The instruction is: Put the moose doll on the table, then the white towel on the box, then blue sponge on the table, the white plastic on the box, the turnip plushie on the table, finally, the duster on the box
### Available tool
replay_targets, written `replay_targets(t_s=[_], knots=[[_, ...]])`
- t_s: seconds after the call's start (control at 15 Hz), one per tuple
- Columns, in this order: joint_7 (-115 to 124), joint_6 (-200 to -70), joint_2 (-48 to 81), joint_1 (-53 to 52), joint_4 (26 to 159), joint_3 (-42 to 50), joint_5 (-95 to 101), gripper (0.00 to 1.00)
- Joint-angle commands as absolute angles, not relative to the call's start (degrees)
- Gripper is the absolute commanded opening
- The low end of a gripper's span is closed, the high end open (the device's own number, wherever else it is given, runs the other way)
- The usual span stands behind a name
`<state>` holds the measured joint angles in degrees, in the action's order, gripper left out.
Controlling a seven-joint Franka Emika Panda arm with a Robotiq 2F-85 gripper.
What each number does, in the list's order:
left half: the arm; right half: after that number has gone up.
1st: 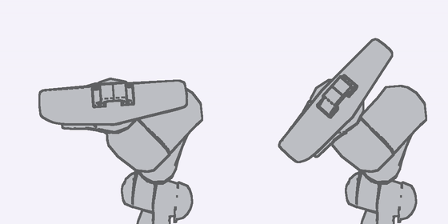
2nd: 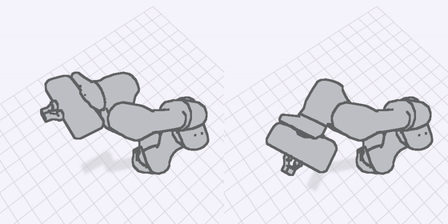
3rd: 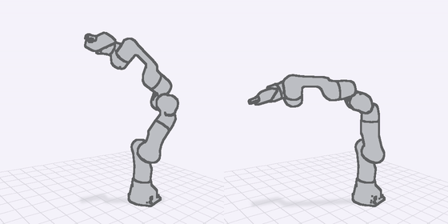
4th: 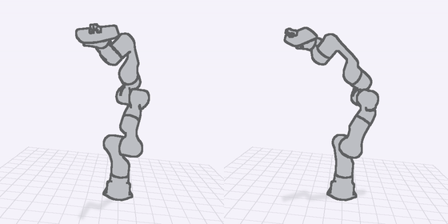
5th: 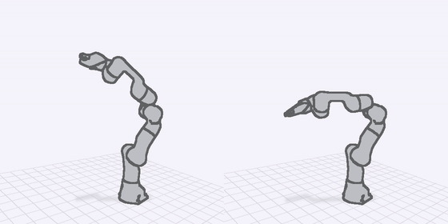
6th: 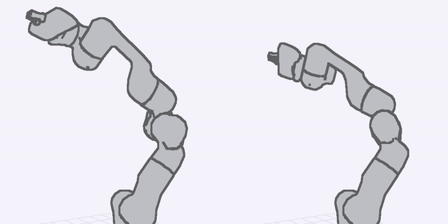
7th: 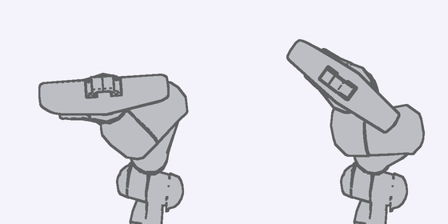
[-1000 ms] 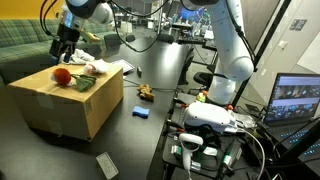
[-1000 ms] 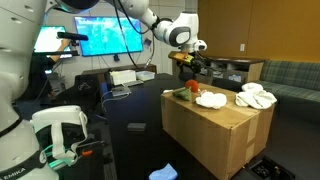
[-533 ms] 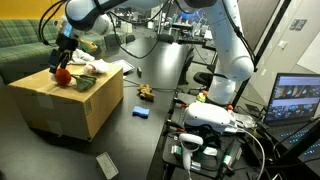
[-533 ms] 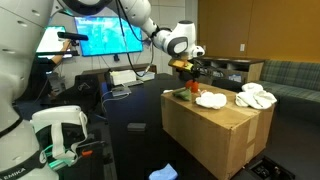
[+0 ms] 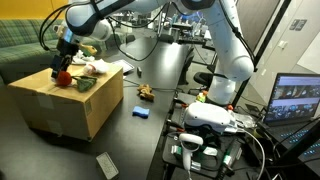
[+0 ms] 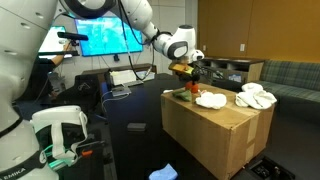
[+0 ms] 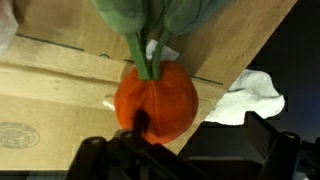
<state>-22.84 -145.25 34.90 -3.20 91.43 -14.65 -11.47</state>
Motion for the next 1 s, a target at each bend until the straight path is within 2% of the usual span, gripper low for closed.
replay_targets(t_s=[0.0, 0.47, 0.53, 0.6, 0.93], knots=[[-24.0, -147.6, 35.8, -3.4, 91.9, -15.1, -9.9, 1.0], [-22.1, -153.8, 39.7, -5.4, 91.6, -13.0, -2.5, 1.0], [-22.0, -154.4, 40.1, -5.3, 91.6, -13.0, -2.0, 0.92], [-21.9, -154.5, 40.3, -5.2, 91.4, -12.9, -1.4, 0.74], [-22.3, -153.3, 39.5, -4.6, 91.8, -13.1, -0.5, 0.35]])
